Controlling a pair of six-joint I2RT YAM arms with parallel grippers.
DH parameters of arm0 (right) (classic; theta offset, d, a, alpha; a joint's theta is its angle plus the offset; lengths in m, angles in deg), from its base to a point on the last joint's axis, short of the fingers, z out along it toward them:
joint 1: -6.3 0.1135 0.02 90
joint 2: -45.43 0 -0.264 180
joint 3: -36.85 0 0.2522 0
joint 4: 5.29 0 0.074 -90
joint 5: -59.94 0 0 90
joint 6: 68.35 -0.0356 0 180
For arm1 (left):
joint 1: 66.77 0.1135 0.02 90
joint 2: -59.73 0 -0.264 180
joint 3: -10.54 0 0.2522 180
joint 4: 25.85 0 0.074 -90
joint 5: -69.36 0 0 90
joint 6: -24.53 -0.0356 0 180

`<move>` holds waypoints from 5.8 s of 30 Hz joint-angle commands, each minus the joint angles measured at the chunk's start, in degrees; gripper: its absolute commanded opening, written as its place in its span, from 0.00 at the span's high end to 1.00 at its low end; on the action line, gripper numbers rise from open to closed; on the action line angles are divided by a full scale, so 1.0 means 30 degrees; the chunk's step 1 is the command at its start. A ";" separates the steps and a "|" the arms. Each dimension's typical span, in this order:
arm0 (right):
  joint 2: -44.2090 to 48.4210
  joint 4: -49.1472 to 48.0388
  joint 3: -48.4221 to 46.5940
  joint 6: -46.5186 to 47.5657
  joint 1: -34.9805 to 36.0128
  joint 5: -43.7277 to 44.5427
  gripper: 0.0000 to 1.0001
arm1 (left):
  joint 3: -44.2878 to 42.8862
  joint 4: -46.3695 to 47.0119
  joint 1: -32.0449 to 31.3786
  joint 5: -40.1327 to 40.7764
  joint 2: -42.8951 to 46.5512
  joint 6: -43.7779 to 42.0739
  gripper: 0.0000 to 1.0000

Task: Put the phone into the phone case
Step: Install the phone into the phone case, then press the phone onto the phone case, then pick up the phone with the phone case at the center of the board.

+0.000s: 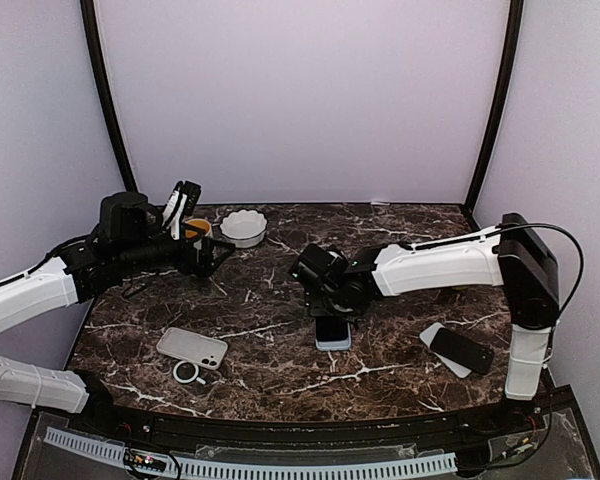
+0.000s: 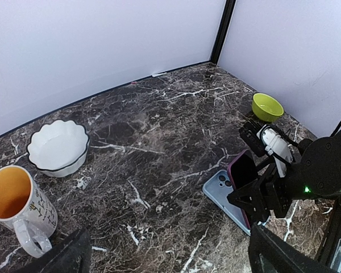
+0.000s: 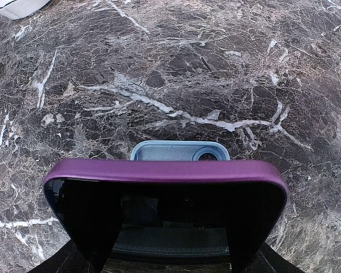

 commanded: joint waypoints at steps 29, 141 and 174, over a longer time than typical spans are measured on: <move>-0.2215 0.1001 -0.0342 0.0806 -0.0188 -0.0787 0.73 | -0.0485 -0.0378 0.0142 -0.0386 -0.0185 0.0133 0.01; -0.1127 0.3980 -0.0926 0.3291 -0.0955 -0.5467 0.02 | -0.0847 -0.1084 0.0142 -0.0078 -0.0211 -0.0230 0.02; 0.2607 -0.2143 -0.0867 0.5481 0.1240 -0.1166 0.69 | -0.0808 -0.0589 0.0142 -0.1509 -0.0294 -0.0003 0.06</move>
